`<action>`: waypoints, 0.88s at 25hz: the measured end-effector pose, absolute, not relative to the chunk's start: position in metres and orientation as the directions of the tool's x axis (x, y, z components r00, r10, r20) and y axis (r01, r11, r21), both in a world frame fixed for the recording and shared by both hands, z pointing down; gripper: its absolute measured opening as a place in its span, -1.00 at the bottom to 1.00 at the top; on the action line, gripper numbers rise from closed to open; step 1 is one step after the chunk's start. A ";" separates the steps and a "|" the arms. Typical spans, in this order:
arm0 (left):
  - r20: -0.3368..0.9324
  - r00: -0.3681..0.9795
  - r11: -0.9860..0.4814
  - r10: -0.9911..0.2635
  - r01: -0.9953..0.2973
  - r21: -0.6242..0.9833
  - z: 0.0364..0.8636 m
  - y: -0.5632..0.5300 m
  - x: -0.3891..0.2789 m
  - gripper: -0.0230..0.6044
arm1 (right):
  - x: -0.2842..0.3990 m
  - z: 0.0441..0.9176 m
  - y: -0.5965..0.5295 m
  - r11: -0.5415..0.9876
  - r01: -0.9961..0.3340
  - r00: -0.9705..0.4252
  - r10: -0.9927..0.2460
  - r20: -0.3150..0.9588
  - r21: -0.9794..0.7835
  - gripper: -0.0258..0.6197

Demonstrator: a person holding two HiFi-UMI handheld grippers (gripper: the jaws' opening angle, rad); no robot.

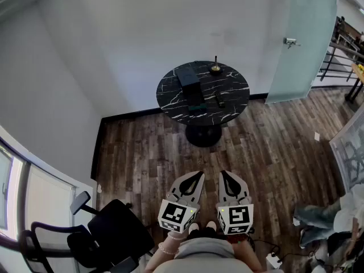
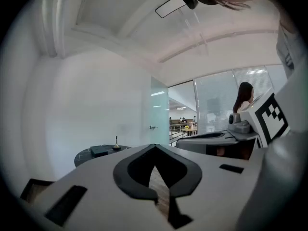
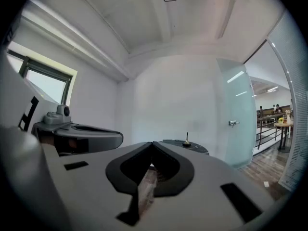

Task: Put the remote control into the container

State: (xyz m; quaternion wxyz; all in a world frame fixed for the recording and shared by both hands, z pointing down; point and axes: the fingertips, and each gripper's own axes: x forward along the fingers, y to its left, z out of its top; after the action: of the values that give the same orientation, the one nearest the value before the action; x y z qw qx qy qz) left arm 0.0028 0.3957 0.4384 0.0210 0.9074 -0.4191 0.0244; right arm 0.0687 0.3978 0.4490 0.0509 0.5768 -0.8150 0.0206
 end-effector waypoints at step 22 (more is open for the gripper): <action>0.082 0.632 -0.632 -0.771 -0.774 0.024 0.445 0.387 0.031 -0.91 | 0.097 0.445 0.384 0.380 -0.925 -0.378 -0.924 0.062 0.024 -0.88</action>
State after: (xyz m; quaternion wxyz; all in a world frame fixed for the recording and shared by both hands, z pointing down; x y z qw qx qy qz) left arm 0.0310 0.3866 0.4449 0.0284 0.9028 -0.4279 0.0317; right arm 0.0967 0.3842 0.4445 0.0324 0.5568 -0.8300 0.0071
